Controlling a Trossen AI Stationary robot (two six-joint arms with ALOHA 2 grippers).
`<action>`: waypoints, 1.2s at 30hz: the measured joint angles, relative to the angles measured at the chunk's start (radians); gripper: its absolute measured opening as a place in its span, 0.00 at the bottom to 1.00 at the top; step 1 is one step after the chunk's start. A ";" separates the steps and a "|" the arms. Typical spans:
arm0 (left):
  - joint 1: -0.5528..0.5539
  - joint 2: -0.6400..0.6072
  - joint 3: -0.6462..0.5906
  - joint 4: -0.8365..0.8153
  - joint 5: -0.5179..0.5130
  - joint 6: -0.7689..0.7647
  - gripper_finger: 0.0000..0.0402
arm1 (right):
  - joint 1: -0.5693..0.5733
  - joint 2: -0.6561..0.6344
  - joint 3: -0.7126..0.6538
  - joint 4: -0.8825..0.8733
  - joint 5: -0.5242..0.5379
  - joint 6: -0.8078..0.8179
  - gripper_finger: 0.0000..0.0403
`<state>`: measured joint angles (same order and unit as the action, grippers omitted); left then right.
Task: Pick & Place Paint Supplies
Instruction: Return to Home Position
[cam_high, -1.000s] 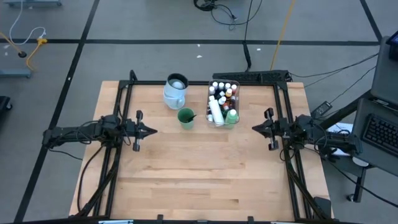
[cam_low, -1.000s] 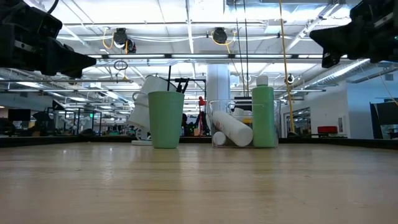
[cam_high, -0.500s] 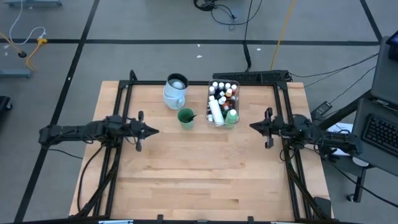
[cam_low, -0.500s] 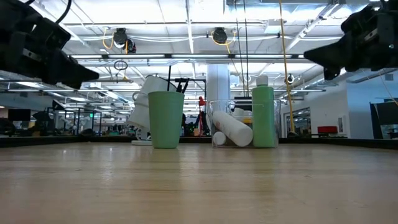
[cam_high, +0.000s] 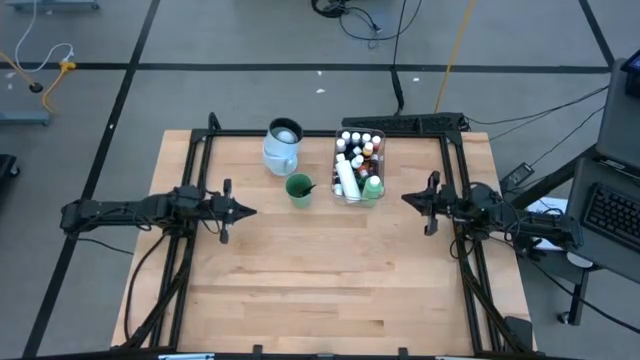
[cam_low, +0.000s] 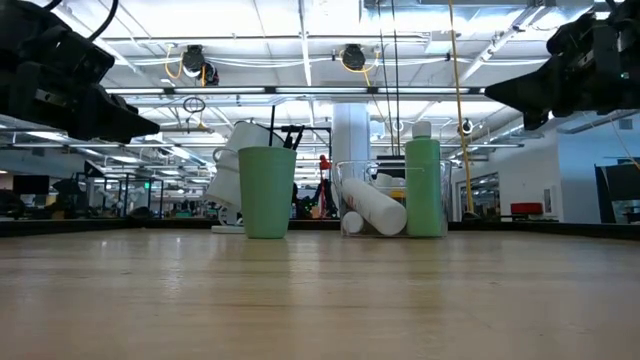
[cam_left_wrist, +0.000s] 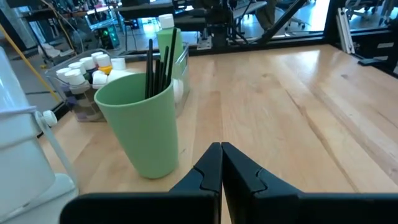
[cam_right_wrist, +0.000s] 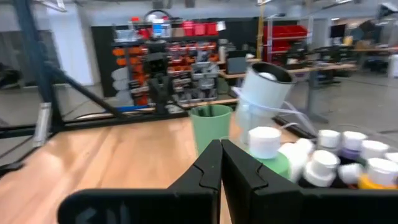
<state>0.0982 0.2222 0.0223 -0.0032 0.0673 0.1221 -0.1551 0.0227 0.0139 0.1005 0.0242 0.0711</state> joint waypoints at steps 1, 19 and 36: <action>0.000 0.000 0.000 0.000 0.000 -0.001 0.01 | 0.000 0.000 0.000 0.000 0.011 0.000 0.00; 0.000 0.000 0.000 0.006 0.001 0.001 0.01 | 0.000 0.000 0.000 0.014 0.083 0.205 0.00; 0.000 0.000 0.000 0.007 0.001 0.001 0.01 | 0.000 0.000 0.000 0.011 0.080 0.224 0.00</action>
<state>0.0986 0.2218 0.0219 0.0036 0.0687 0.1226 -0.1555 0.0231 0.0139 0.1120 0.1040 0.2951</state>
